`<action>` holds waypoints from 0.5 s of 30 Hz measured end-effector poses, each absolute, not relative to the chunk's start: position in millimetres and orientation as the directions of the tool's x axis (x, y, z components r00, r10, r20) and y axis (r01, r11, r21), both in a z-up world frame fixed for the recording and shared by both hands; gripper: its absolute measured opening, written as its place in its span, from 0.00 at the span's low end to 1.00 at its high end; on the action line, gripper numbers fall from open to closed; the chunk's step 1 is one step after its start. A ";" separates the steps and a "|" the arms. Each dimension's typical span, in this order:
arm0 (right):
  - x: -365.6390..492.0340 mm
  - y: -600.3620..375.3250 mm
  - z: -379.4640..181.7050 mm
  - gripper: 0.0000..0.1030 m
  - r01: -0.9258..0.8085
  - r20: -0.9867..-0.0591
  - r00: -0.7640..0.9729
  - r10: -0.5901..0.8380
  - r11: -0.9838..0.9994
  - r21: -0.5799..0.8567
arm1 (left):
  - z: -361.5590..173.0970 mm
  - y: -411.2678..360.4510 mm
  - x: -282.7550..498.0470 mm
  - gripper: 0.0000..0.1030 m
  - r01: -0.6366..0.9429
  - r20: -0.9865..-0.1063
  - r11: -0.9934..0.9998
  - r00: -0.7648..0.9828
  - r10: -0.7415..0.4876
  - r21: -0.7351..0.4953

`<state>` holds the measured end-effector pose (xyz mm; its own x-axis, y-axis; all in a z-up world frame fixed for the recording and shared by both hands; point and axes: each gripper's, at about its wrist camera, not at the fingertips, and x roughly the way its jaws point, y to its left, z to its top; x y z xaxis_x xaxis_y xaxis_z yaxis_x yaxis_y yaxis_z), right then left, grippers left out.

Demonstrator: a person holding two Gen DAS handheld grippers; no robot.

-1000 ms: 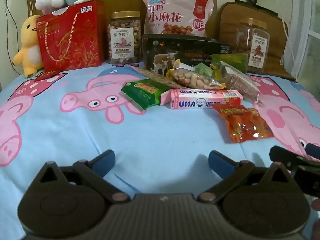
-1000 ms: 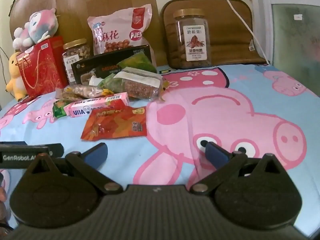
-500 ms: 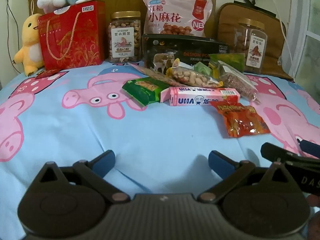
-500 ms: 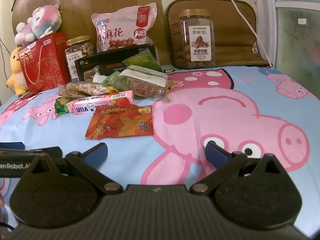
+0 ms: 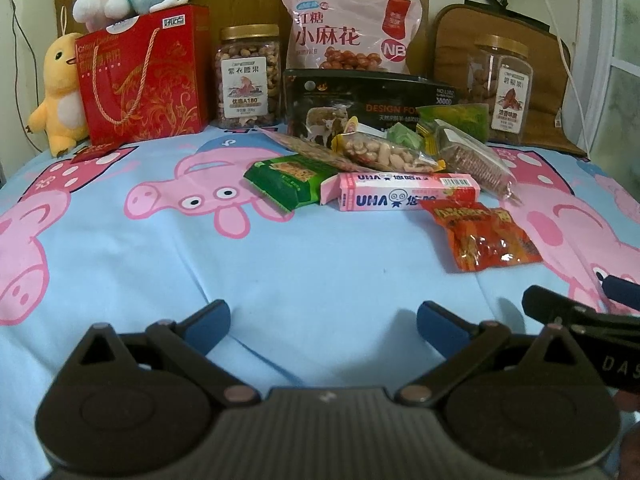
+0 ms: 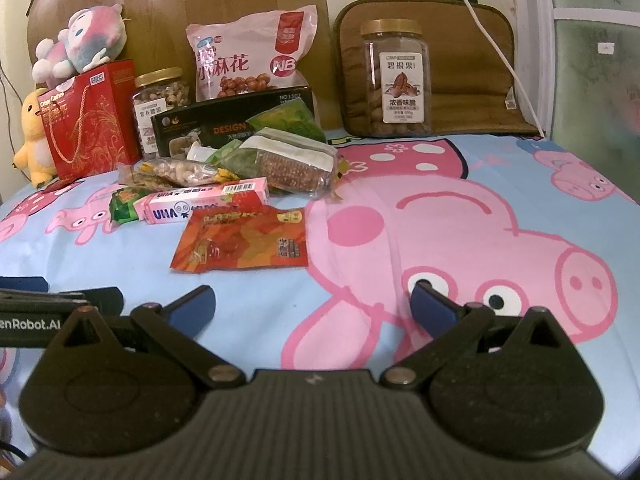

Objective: Organize snacks

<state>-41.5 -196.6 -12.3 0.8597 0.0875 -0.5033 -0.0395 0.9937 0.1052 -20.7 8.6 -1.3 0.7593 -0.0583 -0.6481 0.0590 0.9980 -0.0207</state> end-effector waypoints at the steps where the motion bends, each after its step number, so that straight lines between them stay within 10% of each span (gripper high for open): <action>1: -41.7 -196.4 -12.5 1.00 -0.040 -0.503 0.860 0.087 0.994 0.103 | -1.6 7.9 -21.1 1.00 0.060 -0.647 0.998 0.760 -0.058 -0.019; 15: -41.9 -195.7 -13.1 1.00 -0.041 -0.502 0.860 0.086 0.994 0.101 | -1.7 7.8 -21.0 1.00 0.061 -0.646 0.998 0.761 -0.058 -0.018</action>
<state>-41.9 -195.7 -13.1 0.8604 0.0860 -0.5022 -0.0406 0.9941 0.1007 -21.0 7.8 -1.7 0.7609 -0.0582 -0.6463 0.0607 0.9980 -0.0184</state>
